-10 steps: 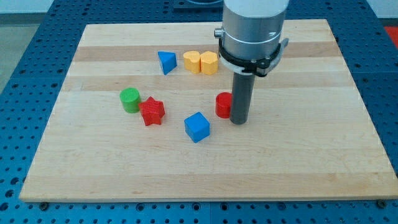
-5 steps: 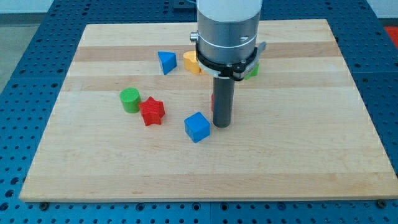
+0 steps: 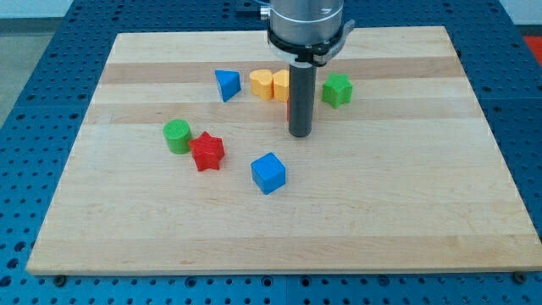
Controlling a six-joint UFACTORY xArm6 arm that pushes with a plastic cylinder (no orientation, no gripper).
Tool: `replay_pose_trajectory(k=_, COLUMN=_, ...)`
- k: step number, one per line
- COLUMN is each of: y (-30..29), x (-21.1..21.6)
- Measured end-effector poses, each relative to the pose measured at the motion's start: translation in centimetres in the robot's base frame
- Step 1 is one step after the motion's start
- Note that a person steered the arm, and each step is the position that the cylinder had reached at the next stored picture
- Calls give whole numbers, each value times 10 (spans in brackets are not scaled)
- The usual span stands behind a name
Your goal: Move the red circle to the center
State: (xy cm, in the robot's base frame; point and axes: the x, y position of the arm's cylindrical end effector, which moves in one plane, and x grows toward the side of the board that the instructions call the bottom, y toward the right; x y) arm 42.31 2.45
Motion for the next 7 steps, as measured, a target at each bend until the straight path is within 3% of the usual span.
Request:
replay_pose_trajectory(k=3, y=47, x=-27)
replay_pose_trajectory(k=7, y=6, x=-27)
